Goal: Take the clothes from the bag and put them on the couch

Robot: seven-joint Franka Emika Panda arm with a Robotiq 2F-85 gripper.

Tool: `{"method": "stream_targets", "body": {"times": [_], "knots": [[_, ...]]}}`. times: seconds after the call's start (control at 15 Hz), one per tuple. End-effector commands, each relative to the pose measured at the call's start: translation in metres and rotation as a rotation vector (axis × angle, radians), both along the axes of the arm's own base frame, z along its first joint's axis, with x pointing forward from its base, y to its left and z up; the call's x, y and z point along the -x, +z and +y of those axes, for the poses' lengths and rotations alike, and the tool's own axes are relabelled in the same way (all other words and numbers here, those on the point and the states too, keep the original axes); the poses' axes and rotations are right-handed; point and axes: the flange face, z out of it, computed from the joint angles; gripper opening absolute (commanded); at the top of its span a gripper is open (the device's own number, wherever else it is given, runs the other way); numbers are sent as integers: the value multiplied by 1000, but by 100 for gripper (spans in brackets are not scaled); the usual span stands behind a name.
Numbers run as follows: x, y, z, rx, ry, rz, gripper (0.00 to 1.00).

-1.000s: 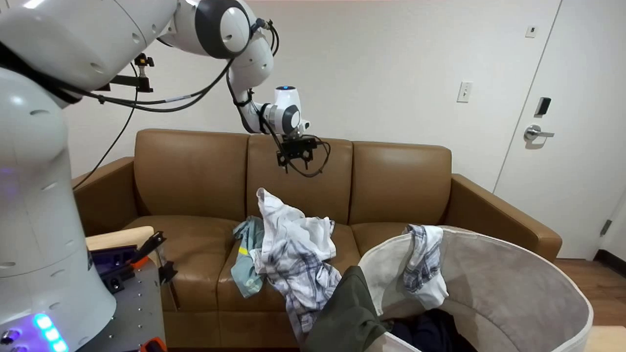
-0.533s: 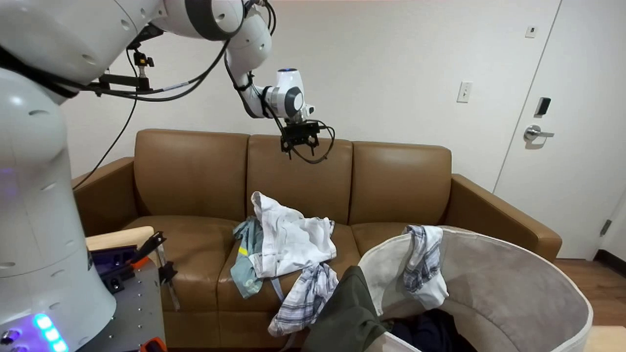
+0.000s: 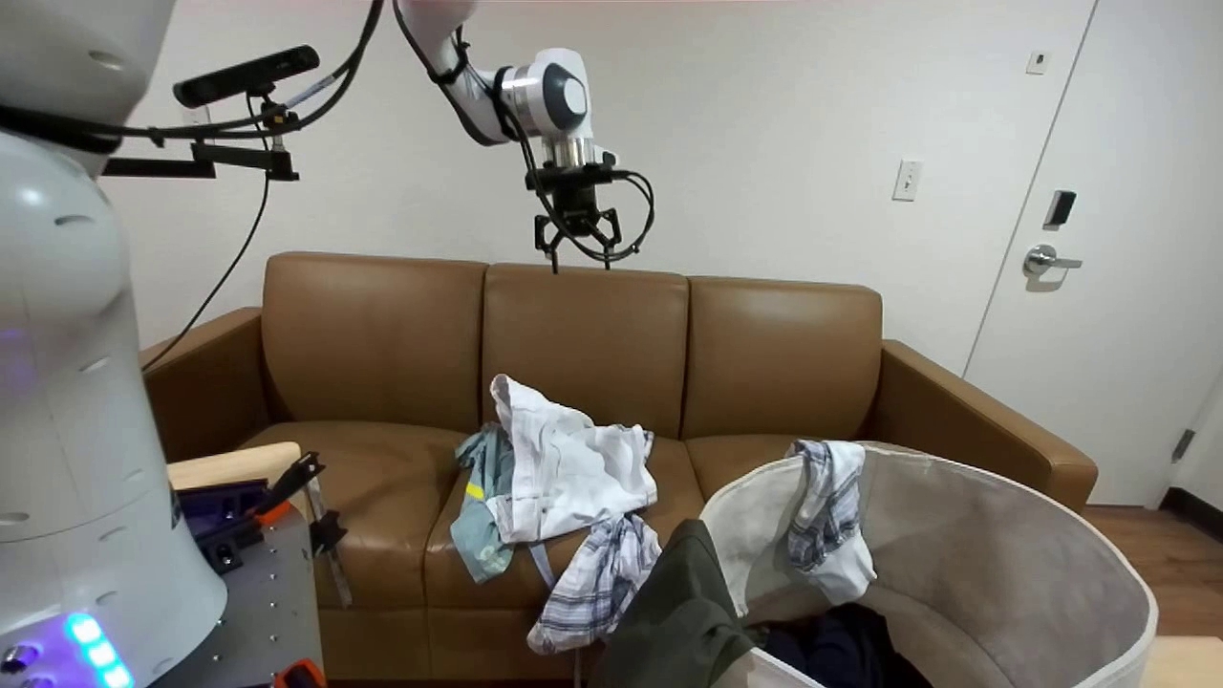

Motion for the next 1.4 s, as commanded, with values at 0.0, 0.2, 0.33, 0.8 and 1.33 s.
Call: {"method": "stream_targets", "body": {"times": [0.0,0.2,0.33,0.8,1.33], "knots": [[5,9,-3,11,-7,5,100],[7,5,-8,37,-3,22,100],[4,1,-25,143,84,72,100],[11,-24,-101,302,262,266,100],[-4,-81,-133,390,257,325,100]]}}
